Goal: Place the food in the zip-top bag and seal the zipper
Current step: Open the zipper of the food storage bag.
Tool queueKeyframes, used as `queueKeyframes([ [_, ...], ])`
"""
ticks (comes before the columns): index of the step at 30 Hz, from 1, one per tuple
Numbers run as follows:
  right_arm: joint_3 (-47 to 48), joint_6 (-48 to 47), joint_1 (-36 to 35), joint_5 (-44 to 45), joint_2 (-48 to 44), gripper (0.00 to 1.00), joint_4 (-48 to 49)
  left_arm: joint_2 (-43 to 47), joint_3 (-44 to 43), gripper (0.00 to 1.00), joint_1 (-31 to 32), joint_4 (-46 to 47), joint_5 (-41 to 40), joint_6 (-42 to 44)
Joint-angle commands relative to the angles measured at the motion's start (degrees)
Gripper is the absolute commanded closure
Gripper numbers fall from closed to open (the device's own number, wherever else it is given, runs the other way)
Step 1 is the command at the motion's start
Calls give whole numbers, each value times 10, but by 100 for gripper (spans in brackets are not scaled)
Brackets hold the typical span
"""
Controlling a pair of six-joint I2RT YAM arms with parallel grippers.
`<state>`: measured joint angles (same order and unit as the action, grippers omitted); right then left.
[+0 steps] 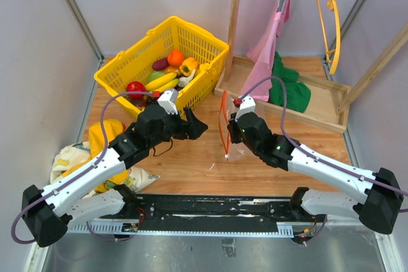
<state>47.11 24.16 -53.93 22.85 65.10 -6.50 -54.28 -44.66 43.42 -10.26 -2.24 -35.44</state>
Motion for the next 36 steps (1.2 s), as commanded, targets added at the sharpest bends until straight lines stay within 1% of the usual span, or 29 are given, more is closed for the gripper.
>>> queueKeyframes([
  [1,-37,-16,-6,-54,-42,99,86,-17,-15,18,-2,48,52,-19],
  [4,-58,-19,-6,-82,-63,99,122,-30,-9,27,-2,64,65,-31],
  [7,-73,-20,-6,-108,-74,99,153,-43,1,32,-2,83,76,-44],
  [16,-98,-26,-7,-161,-89,99,206,-80,14,34,-1,114,69,-61],
  [19,-103,-31,-7,-183,-89,99,219,-89,20,37,-1,122,59,-65],
  [21,-109,-32,-7,-191,-92,99,228,-97,25,42,-1,129,55,-68],
  [23,-114,-31,-7,-195,-96,99,235,-103,29,50,-1,133,56,-70],
  [27,-115,-34,-7,-206,-99,99,236,-101,36,62,-1,139,45,-73],
  [30,-116,-34,-8,-212,-97,99,233,-99,43,74,-1,144,32,-71],
  [31,-116,-34,-8,-215,-96,99,234,-98,45,80,-1,145,31,-71],
  [33,-115,-32,-7,-219,-97,98,233,-98,46,96,1,147,27,-72],
  [34,-114,-31,-7,-220,-98,98,229,-96,46,99,2,146,24,-72],
  [36,-110,-29,-7,-217,-101,96,218,-87,43,99,9,142,4,-69],
])
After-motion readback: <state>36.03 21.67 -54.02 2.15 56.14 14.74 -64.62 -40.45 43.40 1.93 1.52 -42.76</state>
